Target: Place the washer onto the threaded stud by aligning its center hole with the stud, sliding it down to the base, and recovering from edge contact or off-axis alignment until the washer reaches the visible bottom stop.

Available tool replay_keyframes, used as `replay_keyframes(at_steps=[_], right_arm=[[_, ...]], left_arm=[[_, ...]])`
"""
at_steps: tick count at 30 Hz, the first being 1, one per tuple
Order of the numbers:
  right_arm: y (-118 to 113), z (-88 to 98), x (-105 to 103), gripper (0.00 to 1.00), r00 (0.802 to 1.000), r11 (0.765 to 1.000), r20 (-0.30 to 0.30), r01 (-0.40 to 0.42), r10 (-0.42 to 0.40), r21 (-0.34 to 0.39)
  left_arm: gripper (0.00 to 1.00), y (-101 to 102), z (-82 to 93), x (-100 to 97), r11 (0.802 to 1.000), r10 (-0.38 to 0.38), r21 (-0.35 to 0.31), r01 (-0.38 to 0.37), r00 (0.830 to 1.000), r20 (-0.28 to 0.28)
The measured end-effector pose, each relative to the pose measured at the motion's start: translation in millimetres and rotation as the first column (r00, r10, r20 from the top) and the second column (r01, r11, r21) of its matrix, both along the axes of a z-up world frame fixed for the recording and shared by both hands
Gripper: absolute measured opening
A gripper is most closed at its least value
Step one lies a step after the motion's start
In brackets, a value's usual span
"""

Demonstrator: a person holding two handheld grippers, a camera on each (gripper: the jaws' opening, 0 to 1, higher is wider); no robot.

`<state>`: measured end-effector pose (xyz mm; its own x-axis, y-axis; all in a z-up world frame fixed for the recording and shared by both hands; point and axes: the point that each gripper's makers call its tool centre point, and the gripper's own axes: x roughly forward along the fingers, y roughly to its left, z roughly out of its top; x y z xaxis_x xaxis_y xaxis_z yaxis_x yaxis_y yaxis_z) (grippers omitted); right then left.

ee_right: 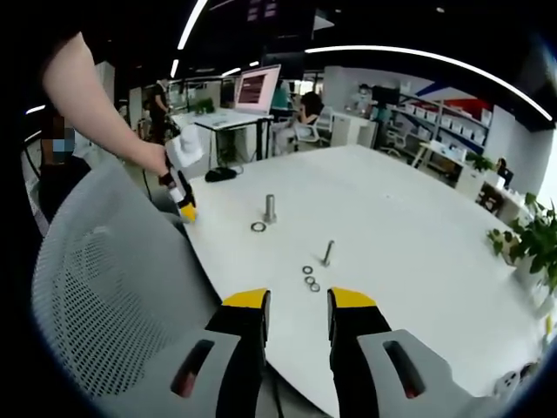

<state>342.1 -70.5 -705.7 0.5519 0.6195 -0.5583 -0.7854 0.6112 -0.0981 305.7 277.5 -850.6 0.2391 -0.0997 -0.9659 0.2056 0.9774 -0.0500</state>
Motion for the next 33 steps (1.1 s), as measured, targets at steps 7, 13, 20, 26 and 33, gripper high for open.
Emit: replay_keyframes(at_steps=[7, 13, 20, 26, 33], right_arm=[[0.0, -0.3, 0.1, 0.29, 1.0, 1.0, 0.001, -0.001, 0.001, 0.0], [-0.3, -0.9, 0.3, 0.28, 1.0, 1.0, -0.001, -0.001, 0.001, -0.003], [-0.2, -1.6, 0.0, 0.28, 1.0, 1.0, -0.003, -0.002, 0.002, -0.007], [-1.0, -1.7, 0.4, 0.28, 1.0, 1.0, -0.003, 0.002, -0.002, -0.01], [-1.9, -2.2, 0.9, 0.28, 1.0, 1.0, -0.004, 0.007, -0.007, -0.012]], left_arm=[[0.35, -0.1, -3.4, -9.7, 1.0, -0.006, 0.016, 0.006, 1.0, -0.031], [0.31, 4.7, -6.1, -11.3, 0.999, -0.012, 0.032, 0.013, 0.999, -0.043], [0.29, 8.3, -7.6, -11.6, 0.994, -0.078, 0.072, 0.081, 0.996, -0.041], [0.26, 5.7, -6.8, -11.6, 0.993, -0.095, 0.067, 0.098, 0.994, -0.048], [0.21, 2.1, -7.6, -5.0, 0.992, -0.1, 0.066, 0.104, 0.994, -0.05]])
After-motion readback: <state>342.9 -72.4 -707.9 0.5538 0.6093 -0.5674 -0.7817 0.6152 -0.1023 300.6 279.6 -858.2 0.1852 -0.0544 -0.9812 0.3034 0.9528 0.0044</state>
